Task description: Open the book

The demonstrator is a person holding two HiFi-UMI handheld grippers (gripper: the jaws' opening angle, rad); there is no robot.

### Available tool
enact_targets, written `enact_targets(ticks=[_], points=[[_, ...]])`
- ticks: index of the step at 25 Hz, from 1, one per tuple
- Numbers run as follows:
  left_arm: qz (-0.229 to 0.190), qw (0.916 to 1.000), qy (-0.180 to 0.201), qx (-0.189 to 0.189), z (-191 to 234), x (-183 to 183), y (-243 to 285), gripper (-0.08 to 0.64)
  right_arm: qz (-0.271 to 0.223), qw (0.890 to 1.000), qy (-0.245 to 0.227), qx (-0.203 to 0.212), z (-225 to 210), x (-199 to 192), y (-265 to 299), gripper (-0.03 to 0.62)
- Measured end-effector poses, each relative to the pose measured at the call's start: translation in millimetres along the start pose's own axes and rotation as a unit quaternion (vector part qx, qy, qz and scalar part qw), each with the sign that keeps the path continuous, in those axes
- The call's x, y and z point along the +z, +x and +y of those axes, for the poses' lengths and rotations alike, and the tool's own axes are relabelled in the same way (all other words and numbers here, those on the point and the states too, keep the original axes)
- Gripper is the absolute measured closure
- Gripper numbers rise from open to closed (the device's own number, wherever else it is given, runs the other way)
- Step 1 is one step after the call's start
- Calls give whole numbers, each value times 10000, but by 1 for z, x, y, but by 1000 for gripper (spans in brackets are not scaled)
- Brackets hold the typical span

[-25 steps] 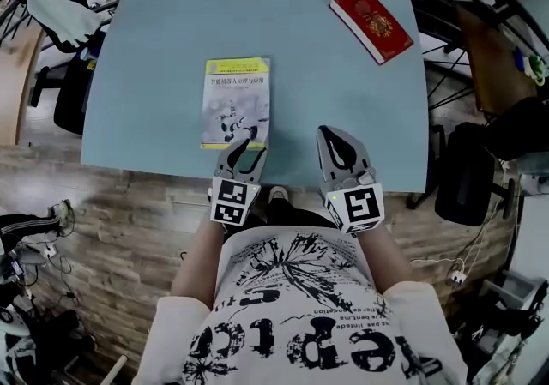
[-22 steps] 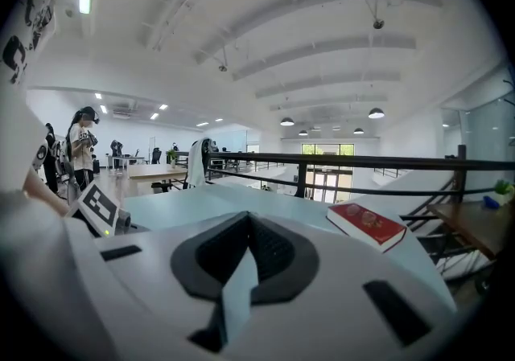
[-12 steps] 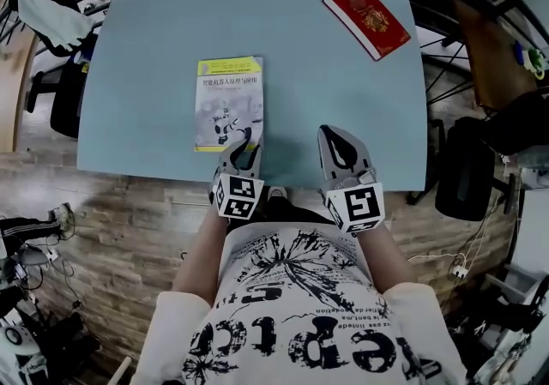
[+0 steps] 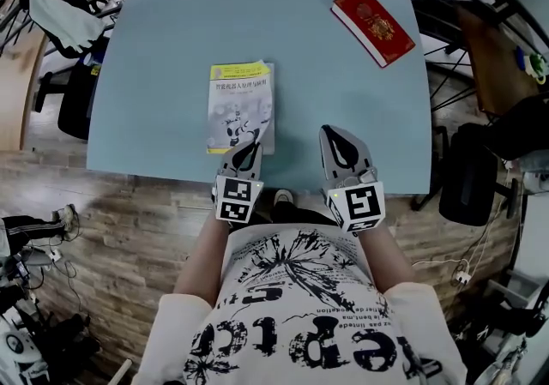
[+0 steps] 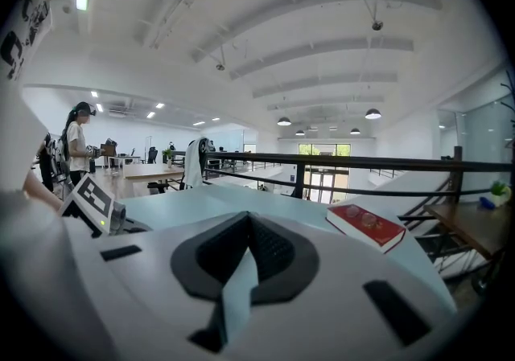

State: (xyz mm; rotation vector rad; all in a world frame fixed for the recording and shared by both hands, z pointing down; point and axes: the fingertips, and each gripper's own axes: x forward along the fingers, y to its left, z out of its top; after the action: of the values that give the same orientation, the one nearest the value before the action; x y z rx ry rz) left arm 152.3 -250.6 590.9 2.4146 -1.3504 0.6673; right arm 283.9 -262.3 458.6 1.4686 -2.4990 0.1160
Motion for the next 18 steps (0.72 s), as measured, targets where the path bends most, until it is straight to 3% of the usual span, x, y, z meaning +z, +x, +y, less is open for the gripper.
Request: enact_targets(ticks=[8,18], points=[[-639,9979,-130,-58,44,32,-53,534,-84,9999,-55,-20,46,27,13,581],[-764,9964,-321,176,131,27,-123,534,-36,9999,-65,83,127,47,45,581]])
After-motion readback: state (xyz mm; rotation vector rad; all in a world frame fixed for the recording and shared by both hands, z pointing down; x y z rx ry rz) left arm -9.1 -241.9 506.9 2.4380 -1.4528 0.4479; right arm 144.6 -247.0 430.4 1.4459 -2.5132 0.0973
